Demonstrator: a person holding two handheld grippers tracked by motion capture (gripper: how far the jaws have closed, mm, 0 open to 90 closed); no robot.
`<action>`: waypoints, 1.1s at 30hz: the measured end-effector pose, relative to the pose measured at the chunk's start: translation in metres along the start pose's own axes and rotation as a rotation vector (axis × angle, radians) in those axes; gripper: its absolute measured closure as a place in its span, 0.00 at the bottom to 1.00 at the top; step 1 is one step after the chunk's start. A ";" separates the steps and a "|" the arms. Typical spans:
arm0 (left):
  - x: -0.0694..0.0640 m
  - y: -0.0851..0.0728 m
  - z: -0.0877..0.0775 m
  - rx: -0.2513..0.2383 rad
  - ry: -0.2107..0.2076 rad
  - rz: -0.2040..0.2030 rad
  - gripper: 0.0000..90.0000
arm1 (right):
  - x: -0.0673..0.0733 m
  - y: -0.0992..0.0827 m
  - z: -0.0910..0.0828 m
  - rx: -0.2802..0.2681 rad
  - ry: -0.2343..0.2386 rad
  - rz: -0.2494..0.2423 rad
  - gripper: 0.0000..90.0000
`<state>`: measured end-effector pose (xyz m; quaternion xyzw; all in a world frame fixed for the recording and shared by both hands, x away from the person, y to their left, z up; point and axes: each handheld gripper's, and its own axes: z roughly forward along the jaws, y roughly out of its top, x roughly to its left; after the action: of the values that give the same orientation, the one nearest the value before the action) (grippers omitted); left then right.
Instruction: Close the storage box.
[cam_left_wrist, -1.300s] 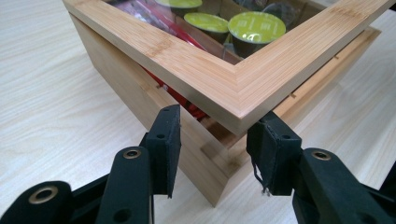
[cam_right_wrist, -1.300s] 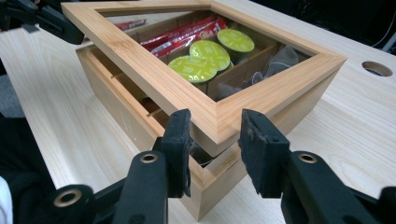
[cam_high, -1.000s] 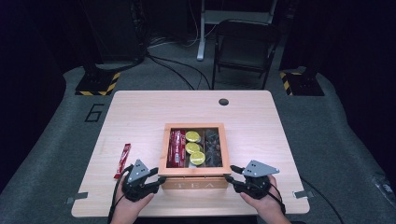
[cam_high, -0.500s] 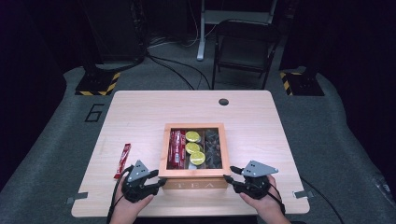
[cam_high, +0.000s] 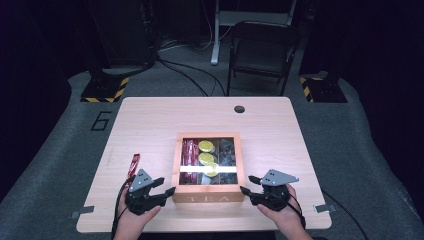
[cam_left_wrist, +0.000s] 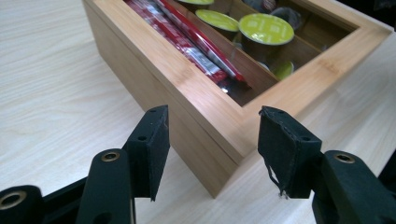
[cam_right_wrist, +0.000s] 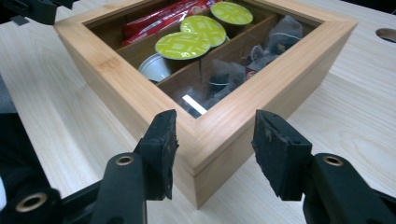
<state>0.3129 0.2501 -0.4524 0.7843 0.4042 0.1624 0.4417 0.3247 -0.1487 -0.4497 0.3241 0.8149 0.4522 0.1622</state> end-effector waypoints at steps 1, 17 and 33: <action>0.003 0.001 -0.002 -0.005 0.006 0.004 0.48 | -0.001 0.000 0.000 -0.005 -0.005 0.009 0.54; 0.035 0.003 -0.004 -0.056 0.106 -0.060 0.47 | -0.034 -0.007 -0.006 -0.008 -0.100 0.070 0.47; 0.060 -0.011 0.003 -0.023 0.143 -0.124 0.46 | -0.056 -0.022 -0.005 0.053 -0.163 0.122 0.45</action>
<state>0.3469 0.2984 -0.4696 0.7390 0.4809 0.1949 0.4297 0.3553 -0.1982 -0.4671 0.4131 0.7895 0.4115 0.1915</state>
